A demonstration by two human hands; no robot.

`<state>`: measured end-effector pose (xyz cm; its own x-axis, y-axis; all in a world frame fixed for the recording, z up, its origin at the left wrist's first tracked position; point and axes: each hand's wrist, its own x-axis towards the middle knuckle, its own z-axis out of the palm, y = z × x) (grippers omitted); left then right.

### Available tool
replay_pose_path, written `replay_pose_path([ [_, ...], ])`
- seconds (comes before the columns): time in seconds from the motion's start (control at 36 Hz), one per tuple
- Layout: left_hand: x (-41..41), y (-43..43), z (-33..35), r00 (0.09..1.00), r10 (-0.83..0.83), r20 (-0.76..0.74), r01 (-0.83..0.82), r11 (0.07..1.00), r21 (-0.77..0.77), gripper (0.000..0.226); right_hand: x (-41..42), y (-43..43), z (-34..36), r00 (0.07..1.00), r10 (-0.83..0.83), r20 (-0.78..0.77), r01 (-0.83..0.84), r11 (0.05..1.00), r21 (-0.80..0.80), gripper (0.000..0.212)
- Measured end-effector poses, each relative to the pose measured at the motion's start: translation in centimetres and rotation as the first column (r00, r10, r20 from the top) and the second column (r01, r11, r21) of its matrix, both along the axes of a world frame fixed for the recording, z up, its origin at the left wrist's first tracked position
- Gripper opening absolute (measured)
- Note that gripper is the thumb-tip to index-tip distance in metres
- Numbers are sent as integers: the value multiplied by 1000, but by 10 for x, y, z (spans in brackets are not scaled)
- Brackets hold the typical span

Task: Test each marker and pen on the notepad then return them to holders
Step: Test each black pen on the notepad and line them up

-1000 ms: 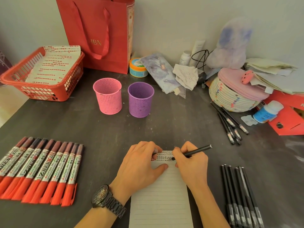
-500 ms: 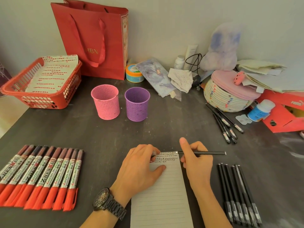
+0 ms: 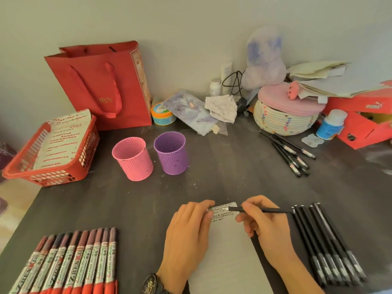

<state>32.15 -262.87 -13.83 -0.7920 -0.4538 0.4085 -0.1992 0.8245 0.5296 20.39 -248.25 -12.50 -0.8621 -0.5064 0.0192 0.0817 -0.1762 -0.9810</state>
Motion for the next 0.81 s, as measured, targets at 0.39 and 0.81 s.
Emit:
replay_pose_path([
  [0.39, 2, -7, -7, 1000, 12, -10, -10, 987, 158, 28, -3, 3, 0, 999, 41, 4, -40, 997, -68, 19],
  [0.81, 5, -7, -11, 1000, -4, 8, 3, 986, 166, 28, 0, 2, -1, 986, 111, -127, -100, 991, 89, 8],
])
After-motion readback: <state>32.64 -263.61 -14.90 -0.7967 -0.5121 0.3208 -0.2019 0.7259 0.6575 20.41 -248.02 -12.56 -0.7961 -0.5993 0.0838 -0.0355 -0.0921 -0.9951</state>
